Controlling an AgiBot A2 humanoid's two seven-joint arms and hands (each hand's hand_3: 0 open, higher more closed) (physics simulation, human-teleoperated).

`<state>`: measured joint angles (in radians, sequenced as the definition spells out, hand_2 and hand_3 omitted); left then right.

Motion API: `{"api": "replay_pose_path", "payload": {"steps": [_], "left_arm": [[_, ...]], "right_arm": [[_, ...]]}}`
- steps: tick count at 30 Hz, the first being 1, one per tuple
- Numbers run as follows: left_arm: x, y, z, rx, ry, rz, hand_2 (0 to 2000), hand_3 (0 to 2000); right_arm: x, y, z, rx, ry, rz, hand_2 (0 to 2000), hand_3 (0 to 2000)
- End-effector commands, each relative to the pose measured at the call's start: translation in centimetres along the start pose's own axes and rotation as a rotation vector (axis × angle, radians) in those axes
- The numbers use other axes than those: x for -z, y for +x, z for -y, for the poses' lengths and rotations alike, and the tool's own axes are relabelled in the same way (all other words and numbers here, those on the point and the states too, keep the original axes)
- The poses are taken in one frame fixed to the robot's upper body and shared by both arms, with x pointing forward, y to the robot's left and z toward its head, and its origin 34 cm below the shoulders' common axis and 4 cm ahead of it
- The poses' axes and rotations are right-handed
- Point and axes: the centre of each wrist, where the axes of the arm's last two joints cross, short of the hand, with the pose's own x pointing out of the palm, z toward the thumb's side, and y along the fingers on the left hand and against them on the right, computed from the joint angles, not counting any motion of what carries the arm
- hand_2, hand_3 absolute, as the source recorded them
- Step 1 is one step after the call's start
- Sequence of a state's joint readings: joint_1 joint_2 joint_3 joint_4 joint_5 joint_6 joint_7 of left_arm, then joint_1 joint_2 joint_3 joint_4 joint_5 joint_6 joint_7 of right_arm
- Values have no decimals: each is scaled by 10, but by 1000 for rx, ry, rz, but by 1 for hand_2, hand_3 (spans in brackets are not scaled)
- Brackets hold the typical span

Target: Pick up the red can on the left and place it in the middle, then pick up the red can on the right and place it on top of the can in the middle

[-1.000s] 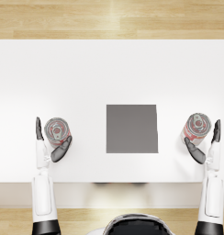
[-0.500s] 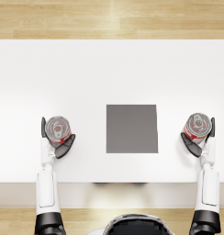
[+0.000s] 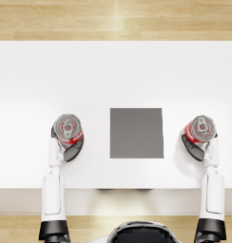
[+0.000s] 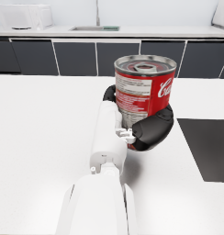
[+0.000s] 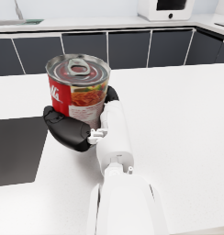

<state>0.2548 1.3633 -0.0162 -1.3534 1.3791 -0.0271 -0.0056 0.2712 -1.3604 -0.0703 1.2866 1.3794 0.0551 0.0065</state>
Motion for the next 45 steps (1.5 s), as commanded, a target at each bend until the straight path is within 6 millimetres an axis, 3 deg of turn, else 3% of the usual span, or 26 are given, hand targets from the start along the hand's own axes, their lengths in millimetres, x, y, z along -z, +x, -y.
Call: {"api": "replay_pose_path", "payload": {"steps": [1, 8, 15, 20, 21, 22, 23, 24, 25, 30, 31, 32, 34, 35, 37, 39, 41, 45], "left_arm": [[-35, 39, -7, 135, 128, -11, 2000, 1520], [-35, 114, -21, 348, 107, -5, 2000, 1520], [-18, 156, -33, 447, 125, -6, 2000, 1520], [9, 165, -43, 459, 106, -5, 2000, 1520], [17, 163, -45, 586, 96, -193, 2000, 1520], [21, 165, -46, 489, 71, -55, 2000, 1520], [26, 165, -47, 488, 59, -58, 2000, 1520], [29, 163, -48, 587, 71, -205, 2000, 1520], [31, 165, -47, 506, 68, -88, 2000, 1520], [35, 160, -45, 488, 104, -51, 2000, 1520], [35, 159, -44, 486, 110, -43, 639, 1193], [34, 158, -41, 488, 123, -35, 0, 867], [27, 156, -38, 461, 164, -19, 0, 213], [22, 153, -35, 438, 195, -9, 0, 0], [6, 144, -22, 401, 262, 12, 0, 0], [-6, 132, -9, 363, 216, 12, 0, 0], [-22, 114, 2, 330, 185, 19, 0, 0], [-35, 82, 16, 240, 166, 28, 0, 0]], "right_arm": [[-45, 20, 0, -71, -170, -14, 2000, 1520], [-88, 44, -5, -172, -331, -15, 2000, 1520], [-108, 64, -5, -247, -405, -6, 2000, 1520], [-119, 71, -11, -272, -453, 1, 2000, 1520], [-122, 73, -12, -279, -466, 2, 2000, 1520], [-124, 75, -12, -285, -473, 4, 2000, 1520], [-127, 77, -13, -292, -485, 6, 2000, 1520], [-130, 80, -14, -301, -496, 9, 2000, 1520], [-133, 83, -13, -310, -506, 12, 2000, 1520], [-144, 104, -7, -369, -534, 28, 2000, 1520], [-145, 109, -6, -383, -534, 31, 2000, 1520], [-147, 114, -4, -396, -537, 34, 2000, 1520], [-151, 122, -2, -418, -544, 40, 2000, 1520], [-153, 126, 0, -425, -547, 44, 2000, 1520], [-158, 132, 3, -448, -555, 48, 2000, 1520], [-161, 136, 5, -459, -559, 52, 2000, 1520], [-162, 141, 10, -461, -479, 40, 2000, 1520], [-163, 152, 14, -472, -324, 12, 2000, 1520]]}}
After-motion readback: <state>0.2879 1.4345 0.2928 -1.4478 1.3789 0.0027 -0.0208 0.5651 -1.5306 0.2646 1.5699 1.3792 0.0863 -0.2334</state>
